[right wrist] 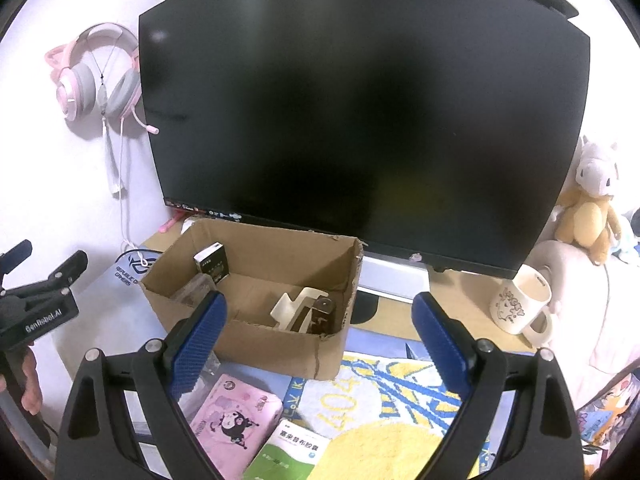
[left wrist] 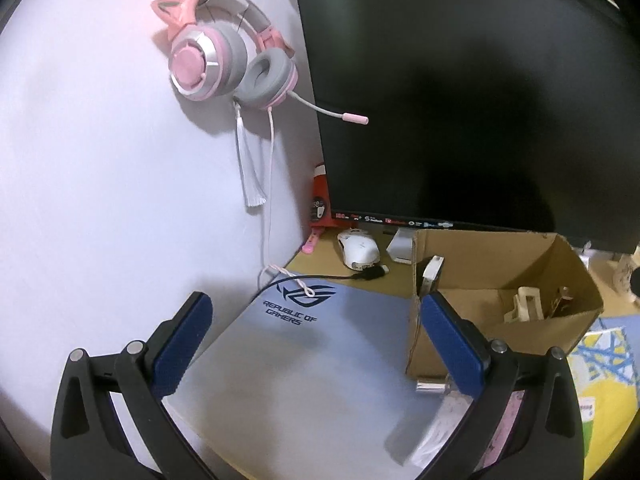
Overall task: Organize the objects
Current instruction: 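Withdraw both open tools from the cardboard box back toward the remaining items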
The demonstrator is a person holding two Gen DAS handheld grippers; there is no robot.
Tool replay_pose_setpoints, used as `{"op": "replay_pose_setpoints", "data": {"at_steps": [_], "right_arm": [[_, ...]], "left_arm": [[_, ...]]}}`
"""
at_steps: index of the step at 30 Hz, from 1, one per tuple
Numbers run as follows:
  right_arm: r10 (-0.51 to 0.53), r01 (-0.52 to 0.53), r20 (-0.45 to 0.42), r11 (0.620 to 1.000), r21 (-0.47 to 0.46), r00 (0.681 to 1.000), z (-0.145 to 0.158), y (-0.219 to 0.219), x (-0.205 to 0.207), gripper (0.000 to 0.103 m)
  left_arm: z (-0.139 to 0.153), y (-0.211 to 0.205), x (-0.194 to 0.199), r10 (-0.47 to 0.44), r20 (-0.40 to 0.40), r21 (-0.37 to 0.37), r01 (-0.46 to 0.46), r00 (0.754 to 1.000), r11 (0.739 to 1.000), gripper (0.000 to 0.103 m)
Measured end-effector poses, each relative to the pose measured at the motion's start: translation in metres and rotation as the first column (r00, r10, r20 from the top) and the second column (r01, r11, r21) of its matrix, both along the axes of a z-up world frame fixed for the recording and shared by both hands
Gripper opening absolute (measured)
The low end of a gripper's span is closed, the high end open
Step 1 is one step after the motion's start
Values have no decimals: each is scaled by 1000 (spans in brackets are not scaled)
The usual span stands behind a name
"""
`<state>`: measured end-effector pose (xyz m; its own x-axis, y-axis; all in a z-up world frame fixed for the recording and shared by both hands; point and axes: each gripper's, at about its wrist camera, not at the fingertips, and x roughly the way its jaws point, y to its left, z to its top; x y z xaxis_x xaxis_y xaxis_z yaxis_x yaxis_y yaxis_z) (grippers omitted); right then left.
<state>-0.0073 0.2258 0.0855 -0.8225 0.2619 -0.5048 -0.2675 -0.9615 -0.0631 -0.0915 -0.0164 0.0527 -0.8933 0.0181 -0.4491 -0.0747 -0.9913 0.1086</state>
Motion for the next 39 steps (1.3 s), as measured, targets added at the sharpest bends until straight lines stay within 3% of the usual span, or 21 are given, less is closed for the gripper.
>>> {"op": "replay_pose_setpoints", "data": {"at_steps": [7,11,15,18,21,28,33,39], "right_arm": [[-32,32,-19,999,-30,999,-8,-4,15,99],[-42,42,-17,999,4,999,-14,-11,20,99],[-39,39,-44,999,16,998,-17,-17,26,99],[-18,16,-83,1000,-21,996,-19,-18,26,99],[-17,14,-60,999,-50,998,-24,-18,21,99],[-12,12,-44,1000,-9,999,-42,-20,19,99],[-41,41,-1,999,-19,999,-56,-15,19,99],[-26,27,31,999,-30,999,-72,-12,20,99]], "left_arm": [[-4,-5,9,5,0,22,-5,1000,1000,103],[-12,-5,22,2,11,39,-3,1000,999,103],[-11,-1,39,13,-43,3,-13,999,1000,103],[-12,-3,49,5,-75,34,-3,997,999,103],[-20,-7,52,-28,-32,71,30,999,997,103],[-35,-13,46,-30,10,104,29,1000,994,103],[-47,-9,38,-36,37,95,32,999,995,103],[-59,-13,29,14,71,153,-24,997,988,103]]}}
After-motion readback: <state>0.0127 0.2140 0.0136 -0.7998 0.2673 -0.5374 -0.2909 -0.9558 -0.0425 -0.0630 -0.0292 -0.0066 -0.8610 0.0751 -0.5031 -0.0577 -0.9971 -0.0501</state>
